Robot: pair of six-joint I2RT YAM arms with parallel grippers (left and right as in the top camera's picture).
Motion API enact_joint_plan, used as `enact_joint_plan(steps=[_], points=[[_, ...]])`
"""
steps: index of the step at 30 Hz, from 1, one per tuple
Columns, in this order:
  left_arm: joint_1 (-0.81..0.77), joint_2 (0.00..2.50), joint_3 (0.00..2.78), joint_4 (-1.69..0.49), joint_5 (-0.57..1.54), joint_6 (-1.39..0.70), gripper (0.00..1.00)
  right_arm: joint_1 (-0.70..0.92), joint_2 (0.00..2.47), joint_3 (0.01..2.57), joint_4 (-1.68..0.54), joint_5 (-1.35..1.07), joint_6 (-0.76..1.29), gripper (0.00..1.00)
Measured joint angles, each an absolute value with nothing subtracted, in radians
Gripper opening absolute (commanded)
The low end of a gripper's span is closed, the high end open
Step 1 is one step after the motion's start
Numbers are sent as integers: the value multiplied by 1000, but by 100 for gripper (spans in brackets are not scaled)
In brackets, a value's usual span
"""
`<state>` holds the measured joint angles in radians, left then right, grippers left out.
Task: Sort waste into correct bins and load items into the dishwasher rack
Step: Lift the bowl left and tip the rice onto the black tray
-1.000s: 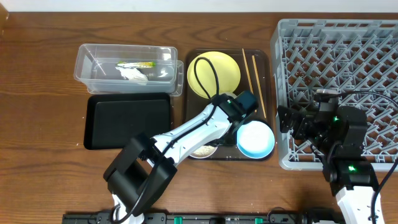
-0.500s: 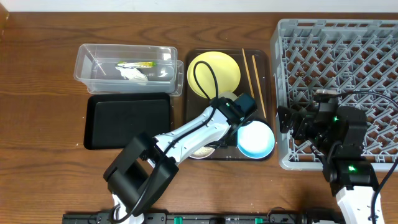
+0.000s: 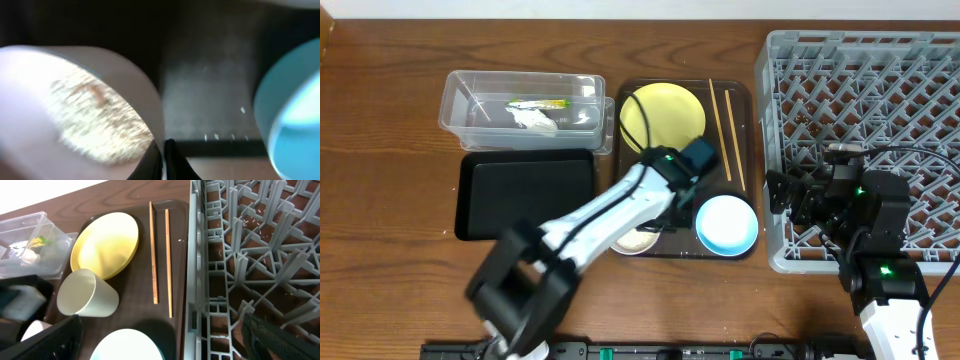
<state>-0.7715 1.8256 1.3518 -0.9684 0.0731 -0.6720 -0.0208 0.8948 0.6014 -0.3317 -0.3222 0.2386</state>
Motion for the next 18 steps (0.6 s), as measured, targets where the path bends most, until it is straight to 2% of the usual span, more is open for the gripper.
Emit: enact_joint_plan(steps=[10,18], points=[[-625,1483,1351,-1019,84,-630,6,-21,895,601,-317,-323,239,99],[-333,1460,1351,-1040,209,-489,6,-21,895,601,-317,-323,239,99]])
